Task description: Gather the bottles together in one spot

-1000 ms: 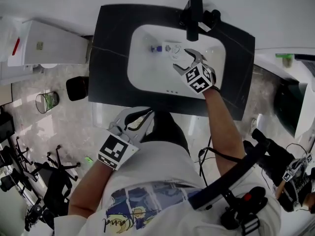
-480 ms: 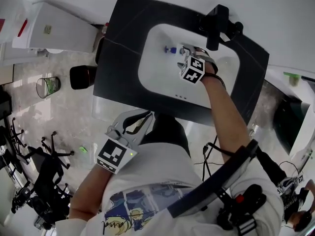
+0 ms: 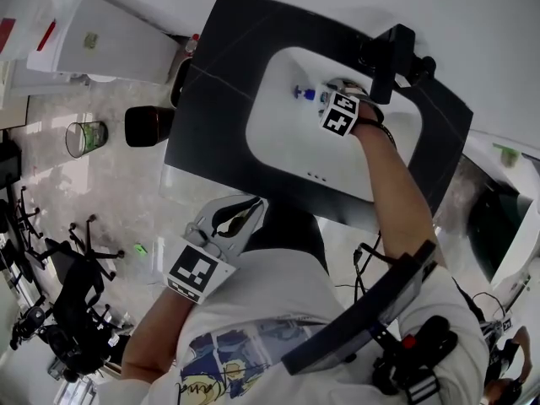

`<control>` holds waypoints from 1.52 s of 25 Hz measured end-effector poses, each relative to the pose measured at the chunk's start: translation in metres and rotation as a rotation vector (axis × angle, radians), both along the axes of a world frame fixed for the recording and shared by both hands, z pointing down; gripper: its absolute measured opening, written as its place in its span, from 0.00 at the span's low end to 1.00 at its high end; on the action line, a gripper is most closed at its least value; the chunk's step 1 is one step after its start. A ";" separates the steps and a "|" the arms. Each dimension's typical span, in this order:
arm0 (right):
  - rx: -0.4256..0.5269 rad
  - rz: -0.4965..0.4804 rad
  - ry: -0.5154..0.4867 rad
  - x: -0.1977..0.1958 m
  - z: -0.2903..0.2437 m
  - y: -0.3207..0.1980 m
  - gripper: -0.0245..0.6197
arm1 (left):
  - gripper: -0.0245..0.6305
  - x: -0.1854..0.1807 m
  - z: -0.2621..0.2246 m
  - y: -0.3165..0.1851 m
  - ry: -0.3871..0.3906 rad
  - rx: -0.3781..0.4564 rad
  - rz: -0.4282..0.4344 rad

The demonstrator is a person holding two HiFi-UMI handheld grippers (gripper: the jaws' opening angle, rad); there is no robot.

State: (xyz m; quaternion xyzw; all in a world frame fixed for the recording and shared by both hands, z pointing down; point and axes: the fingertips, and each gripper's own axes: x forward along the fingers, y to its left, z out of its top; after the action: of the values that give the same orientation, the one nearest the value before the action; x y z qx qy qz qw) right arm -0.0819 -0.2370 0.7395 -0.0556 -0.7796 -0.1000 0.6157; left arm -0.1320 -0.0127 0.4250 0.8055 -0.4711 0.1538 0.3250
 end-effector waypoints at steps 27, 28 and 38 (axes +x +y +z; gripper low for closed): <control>0.020 0.688 -0.395 0.045 -0.089 0.028 0.56 | 0.06 0.033 -0.012 0.008 0.016 0.024 0.196; 0.026 0.722 -0.418 0.050 -0.096 0.028 0.56 | 0.06 0.035 -0.012 0.008 0.017 0.026 0.210; 0.127 1.014 -0.603 0.115 -0.159 0.016 0.56 | 0.06 0.060 -0.014 0.009 0.032 0.046 0.360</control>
State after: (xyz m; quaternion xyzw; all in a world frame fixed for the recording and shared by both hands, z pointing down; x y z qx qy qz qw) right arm 0.0330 -0.2214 0.5802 0.3917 -0.8419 0.1490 0.3401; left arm -0.0723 -0.0038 0.4110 0.8865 -0.3173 0.1856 0.2811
